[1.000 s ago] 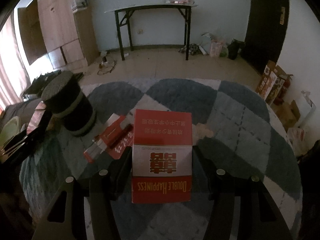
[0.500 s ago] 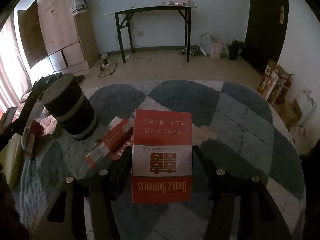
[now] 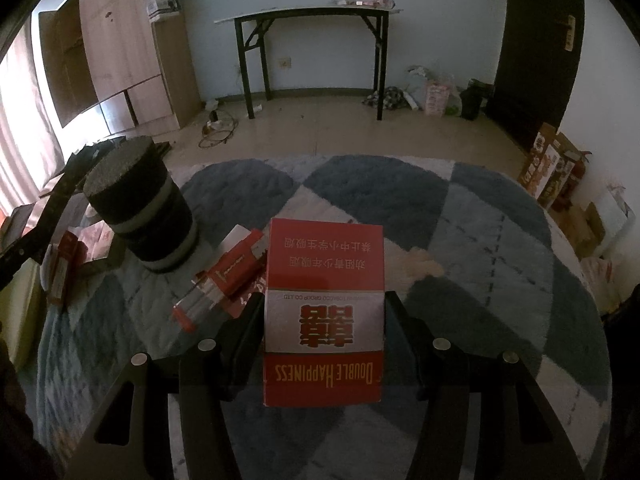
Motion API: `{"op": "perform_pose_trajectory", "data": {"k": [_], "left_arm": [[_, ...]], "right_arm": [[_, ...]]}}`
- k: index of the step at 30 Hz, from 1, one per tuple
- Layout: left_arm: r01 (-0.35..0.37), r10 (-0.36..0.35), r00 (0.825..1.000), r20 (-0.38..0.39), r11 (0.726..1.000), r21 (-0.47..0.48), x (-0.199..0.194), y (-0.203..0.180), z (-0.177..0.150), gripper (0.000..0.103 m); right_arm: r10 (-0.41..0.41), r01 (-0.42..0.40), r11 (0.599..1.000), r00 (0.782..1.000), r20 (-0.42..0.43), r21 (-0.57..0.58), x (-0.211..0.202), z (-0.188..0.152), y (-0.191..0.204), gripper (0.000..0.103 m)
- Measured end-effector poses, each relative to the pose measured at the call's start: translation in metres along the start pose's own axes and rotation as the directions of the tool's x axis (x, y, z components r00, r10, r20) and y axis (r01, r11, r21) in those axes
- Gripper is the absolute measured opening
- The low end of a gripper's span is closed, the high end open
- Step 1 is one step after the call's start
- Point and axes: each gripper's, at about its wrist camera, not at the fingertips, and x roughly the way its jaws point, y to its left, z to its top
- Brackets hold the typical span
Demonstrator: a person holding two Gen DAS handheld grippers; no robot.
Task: Organize rigid objects
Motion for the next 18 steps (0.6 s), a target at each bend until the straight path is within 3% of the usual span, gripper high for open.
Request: {"op": "perform_pose_trajectory", "data": {"k": [18], "left_arm": [[-0.010,0.010,1.000,-0.008,1.000,-0.005,-0.0002,0.0023,0.0013,0.058]], "right_arm": [[0.004,-0.004,1.000,1.000,0.002,-0.008,-0.0004,-0.0015,0.0030,0.058]]}}
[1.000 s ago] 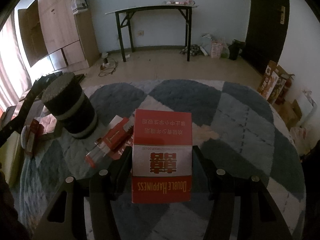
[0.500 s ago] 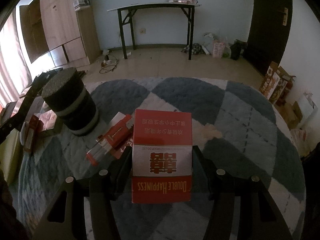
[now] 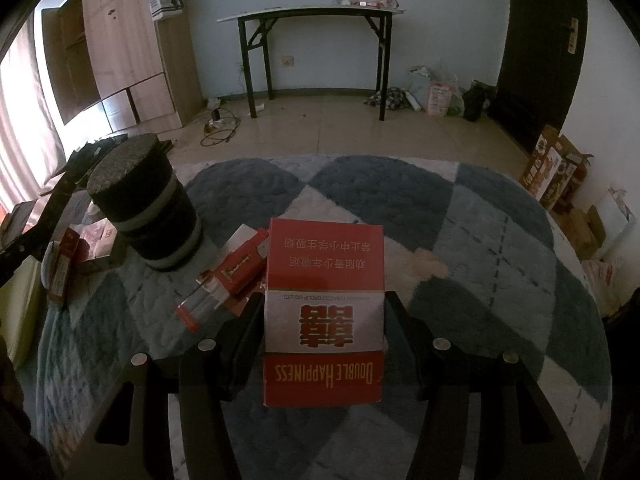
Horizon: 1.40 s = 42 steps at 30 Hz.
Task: Organize rigid objects
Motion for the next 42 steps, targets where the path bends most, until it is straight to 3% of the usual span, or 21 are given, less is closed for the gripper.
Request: {"op": "perform_pose_trajectory", "data": {"k": [16,19,22,25,29,32,34,38,42], "left_arm": [[-0.033,0.033,0.999,0.006,0.999,-0.008,-0.002,0.011,0.001,0.058],[-0.085,0.086,0.996,0.012,0.996,-0.024,-0.008,0.030,0.005,0.058],[-0.162,0.165,0.986,0.027,0.984,-0.077,-0.026,0.063,0.011,0.058],[-0.266,0.274,0.962,0.018,0.947,-0.179,-0.046,0.113,0.012,0.058],[-0.381,0.384,0.922,-0.050,0.874,-0.301,-0.061,0.176,0.002,0.058],[-0.360,0.372,0.927,-0.052,0.842,-0.401,-0.075,0.207,-0.004,0.058],[-0.379,0.395,0.917,-0.059,0.815,-0.438,-0.086,0.224,-0.010,0.058],[-0.398,0.380,0.915,-0.138,0.782,-0.480,-0.089,0.249,-0.027,0.058],[-0.421,0.362,0.907,-0.216,0.756,-0.501,-0.080,0.270,-0.040,0.058]], "right_arm": [[0.015,-0.016,1.000,1.000,0.020,0.006,-0.003,0.001,0.000,0.058],[0.097,-0.098,0.995,0.993,0.068,0.020,-0.015,0.003,0.002,0.058],[0.213,-0.213,0.977,0.968,0.132,-0.010,-0.035,0.007,0.018,0.058],[0.297,-0.287,0.954,0.942,0.156,-0.085,-0.049,0.008,0.046,0.058],[0.411,-0.378,0.898,0.904,0.121,-0.226,-0.060,0.003,0.110,0.058],[0.495,-0.457,0.823,0.868,0.033,-0.337,-0.057,-0.006,0.168,0.058],[0.535,-0.505,0.767,0.844,-0.039,-0.397,-0.051,-0.012,0.212,0.058],[0.552,-0.524,0.663,0.825,-0.125,-0.534,-0.052,-0.018,0.292,0.058],[0.532,-0.504,0.554,0.826,-0.184,-0.663,-0.049,-0.024,0.366,0.058]]}}
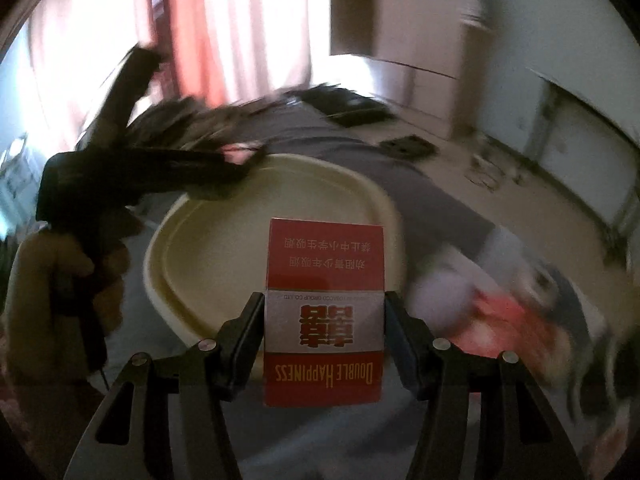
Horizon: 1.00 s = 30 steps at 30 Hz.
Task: Organize rigid objects
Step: 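Carry both held boxes over the cream basin with both tools, then open both tools to drop the boxes into the basin and withdraw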
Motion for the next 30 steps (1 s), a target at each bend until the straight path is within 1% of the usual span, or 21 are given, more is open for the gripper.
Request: {"op": "perform_pose_trajectory", "data": {"k": [3,6,8,10,12,14,16,20,21,22,23,24,25,26,27,28,29,30], "left_arm": [[0.015,-0.015,0.999,-0.036,1.000,-0.008,0.009,0.004,-0.003,0.058],[0.026,-0.028,0.998,-0.057,0.999,-0.040,0.017,0.010,-0.004,0.058],[0.027,-0.031,0.997,-0.072,0.999,-0.044,0.022,0.009,-0.004,0.058],[0.018,-0.022,0.996,-0.086,0.999,-0.044,0.027,0.009,-0.005,0.058],[0.030,-0.036,0.995,-0.094,0.998,-0.063,0.031,0.012,-0.005,0.058],[0.026,-0.034,0.995,-0.095,0.996,-0.083,0.033,0.015,-0.006,0.058],[0.014,-0.023,0.994,-0.105,0.996,-0.087,0.038,0.016,-0.006,0.059],[0.021,-0.036,0.991,-0.129,0.993,-0.119,0.048,0.020,-0.008,0.059],[0.020,-0.035,0.992,-0.122,0.992,-0.128,0.046,0.020,-0.007,0.062],[0.019,-0.034,0.994,-0.107,0.990,-0.139,0.042,0.022,-0.005,0.066],[0.043,-0.055,0.996,-0.074,0.987,-0.154,0.034,0.023,-0.003,0.067],[0.101,-0.105,0.994,-0.011,0.979,-0.178,0.021,0.026,-0.001,0.069],[0.156,-0.150,0.988,0.046,0.969,-0.193,0.009,0.027,0.001,0.077],[0.204,-0.190,0.978,0.087,0.959,-0.195,0.000,0.027,0.002,0.083],[0.266,-0.244,0.961,0.131,0.946,-0.185,-0.012,0.022,0.002,0.095],[0.303,-0.279,0.948,0.152,0.938,-0.167,-0.019,0.015,0.002,0.103],[0.353,-0.333,0.930,0.157,0.928,-0.117,-0.027,-0.002,0.002,0.103],[0.378,-0.365,0.920,0.143,0.922,-0.080,-0.030,-0.015,0.001,0.103]], "right_arm": [[0.001,-0.005,0.998,0.998,-0.065,-0.060,0.041,0.027,0.016,0.058],[-0.039,0.024,0.994,0.990,-0.134,-0.110,0.074,0.035,0.025,0.057],[-0.034,0.015,0.993,0.986,-0.162,-0.119,0.085,0.040,0.035,0.057],[-0.046,0.021,0.991,0.982,-0.186,-0.135,0.102,0.042,0.036,0.057],[-0.051,0.023,0.991,0.978,-0.201,-0.135,0.116,0.045,0.037,0.057],[-0.045,0.018,0.991,0.977,-0.207,-0.129,0.125,0.046,0.037,0.057],[-0.029,0.003,0.992,0.977,-0.209,-0.124,0.131,0.047,0.039,0.056],[0.005,-0.023,0.996,0.978,-0.209,-0.084,0.147,0.048,0.036,0.056],[0.017,-0.033,0.997,0.978,-0.209,-0.074,0.149,0.049,0.034,0.056],[0.026,-0.039,0.997,0.977,-0.212,-0.060,0.150,0.048,0.034,0.059],[0.023,-0.034,0.998,0.977,-0.212,-0.049,0.147,0.048,0.034,0.064],[0.018,-0.028,0.999,0.979,-0.202,-0.044,0.142,0.048,0.032,0.067],[0.019,-0.027,0.999,0.984,-0.178,-0.042,0.130,0.048,0.032,0.069],[0.025,-0.031,0.999,0.990,-0.138,-0.037,0.110,0.049,0.028,0.072],[0.025,-0.028,0.999,0.994,-0.107,-0.026,0.093,0.048,0.024,0.076],[0.010,-0.010,1.000,0.998,-0.067,0.000,0.071,0.045,0.014,0.087],[-0.025,0.026,0.999,1.000,-0.012,0.047,0.043,0.038,-0.001,0.098],[-0.067,0.064,0.993,0.997,0.032,0.094,0.020,0.030,-0.016,0.103]]}}
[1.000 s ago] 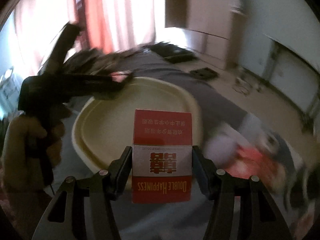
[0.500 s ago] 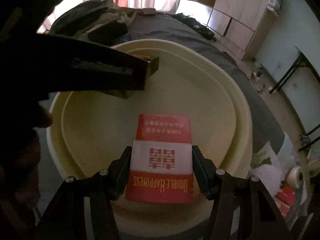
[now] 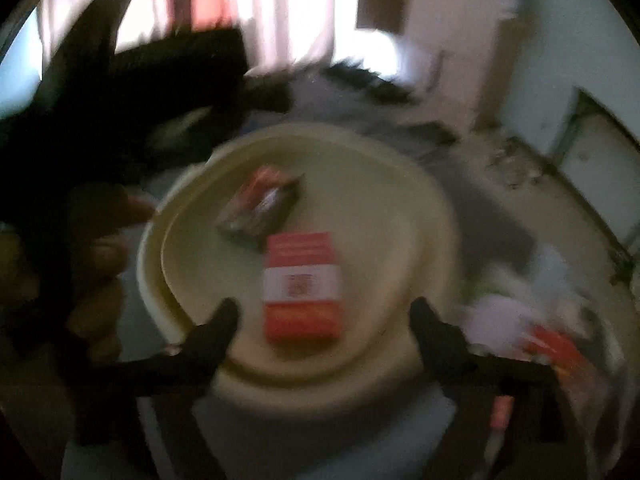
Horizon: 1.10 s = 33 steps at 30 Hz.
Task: Organize rigid objects
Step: 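Open both tools to drop the boxes into the basin and withdraw, then move the left tool to the grey pompom while the right tool approaches the red lighter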
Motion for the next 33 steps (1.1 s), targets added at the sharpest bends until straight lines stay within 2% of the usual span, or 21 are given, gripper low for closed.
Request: {"op": "perform_pose_trajectory", "data": {"k": [1,2,4,6,7,8,10,12,14,18,20,22,25,28,33], "left_arm": [[0.039,-0.038,0.999,-0.028,0.998,0.040,0.006,-0.018,-0.004,0.103],[0.070,-0.066,0.996,-0.055,0.995,0.071,0.013,-0.033,-0.009,0.103],[0.115,-0.092,0.984,-0.150,0.981,0.154,0.034,-0.070,-0.025,0.103],[0.125,-0.070,0.974,-0.218,0.960,0.251,0.054,-0.104,-0.045,0.103],[0.128,-0.057,0.969,-0.241,0.948,0.292,0.061,-0.116,-0.054,0.103],[0.133,-0.043,0.963,-0.267,0.934,0.331,0.071,-0.128,-0.064,0.103],[0.121,-0.003,0.954,-0.299,0.918,0.376,0.092,-0.144,-0.080,0.103],[0.074,0.047,0.950,-0.310,0.927,0.367,0.108,-0.141,-0.086,0.102],[0.060,0.062,0.946,-0.318,0.931,0.360,0.113,-0.137,-0.090,0.102],[0.039,0.092,0.950,-0.299,0.914,0.405,0.116,-0.138,-0.095,0.102],[0.050,0.100,0.941,-0.322,0.902,0.429,0.119,-0.143,-0.099,0.097],[0.060,0.103,0.938,-0.330,0.892,0.449,0.119,-0.145,-0.101,0.091],[0.068,0.095,0.937,-0.336,0.894,0.442,0.119,-0.143,-0.101,0.091],[0.073,0.092,0.936,-0.339,0.893,0.443,0.120,-0.143,-0.101,0.090],[0.092,0.092,0.925,-0.369,0.887,0.452,0.125,-0.145,-0.107,0.084]], "right_arm": [[-0.063,0.059,0.996,0.997,0.054,0.070,-0.027,-0.010,-0.025,0.103],[-0.113,0.103,0.986,0.991,0.071,0.132,-0.047,-0.021,-0.045,0.103],[-0.207,0.189,0.947,0.977,0.045,0.259,-0.072,-0.045,-0.087,0.103],[-0.318,0.301,0.871,0.948,-0.023,0.388,-0.094,-0.081,-0.136,0.103],[-0.348,0.334,0.845,0.936,-0.045,0.418,-0.099,-0.092,-0.149,0.103],[-0.381,0.370,0.801,0.921,-0.076,0.470,-0.106,-0.107,-0.167,0.103],[-0.400,0.379,0.734,0.912,-0.093,0.563,-0.112,-0.126,-0.199,0.103],[-0.410,0.368,0.677,0.908,-0.089,0.637,-0.115,-0.135,-0.218,0.103],[-0.403,0.362,0.642,0.909,-0.104,0.676,-0.113,-0.143,-0.225,0.103],[-0.392,0.372,0.652,0.911,-0.127,0.660,-0.111,-0.145,-0.227,0.103],[-0.393,0.371,0.659,0.912,-0.122,0.655,-0.103,-0.139,-0.227,0.103],[-0.395,0.368,0.663,0.912,-0.113,0.652,-0.113,-0.141,-0.234,0.103],[-0.396,0.363,0.664,0.912,-0.104,0.654,-0.117,-0.142,-0.238,0.103],[-0.403,0.366,0.658,0.909,-0.103,0.657,-0.133,-0.167,-0.241,0.103],[-0.403,0.371,0.650,0.908,-0.113,0.663,-0.139,-0.170,-0.243,0.103]]}}
